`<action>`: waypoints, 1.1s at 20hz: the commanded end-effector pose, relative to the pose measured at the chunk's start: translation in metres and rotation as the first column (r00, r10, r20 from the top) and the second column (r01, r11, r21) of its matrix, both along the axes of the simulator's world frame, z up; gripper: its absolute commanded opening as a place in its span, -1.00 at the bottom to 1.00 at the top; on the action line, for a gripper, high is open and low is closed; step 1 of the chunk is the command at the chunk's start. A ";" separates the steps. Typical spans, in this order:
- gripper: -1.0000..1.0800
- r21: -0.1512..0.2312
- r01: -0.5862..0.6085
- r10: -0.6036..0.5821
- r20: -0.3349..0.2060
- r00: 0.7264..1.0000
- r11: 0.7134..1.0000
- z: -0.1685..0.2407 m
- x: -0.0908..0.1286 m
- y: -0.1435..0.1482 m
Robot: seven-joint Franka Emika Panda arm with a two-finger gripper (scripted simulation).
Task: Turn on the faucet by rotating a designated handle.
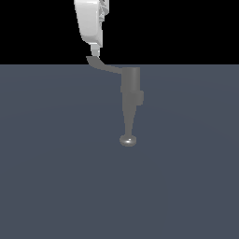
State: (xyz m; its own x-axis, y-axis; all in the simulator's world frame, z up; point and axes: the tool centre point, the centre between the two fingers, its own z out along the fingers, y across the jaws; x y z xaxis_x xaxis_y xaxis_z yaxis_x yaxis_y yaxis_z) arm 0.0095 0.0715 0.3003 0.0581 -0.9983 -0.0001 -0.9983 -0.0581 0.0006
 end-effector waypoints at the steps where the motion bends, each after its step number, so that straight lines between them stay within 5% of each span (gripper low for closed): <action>1: -1.00 0.000 0.000 0.000 0.000 1.000 1.000 0.000 -0.007 -0.001; 22: -1.00 0.000 0.001 -0.001 0.001 1.000 1.000 0.000 -0.073 -0.006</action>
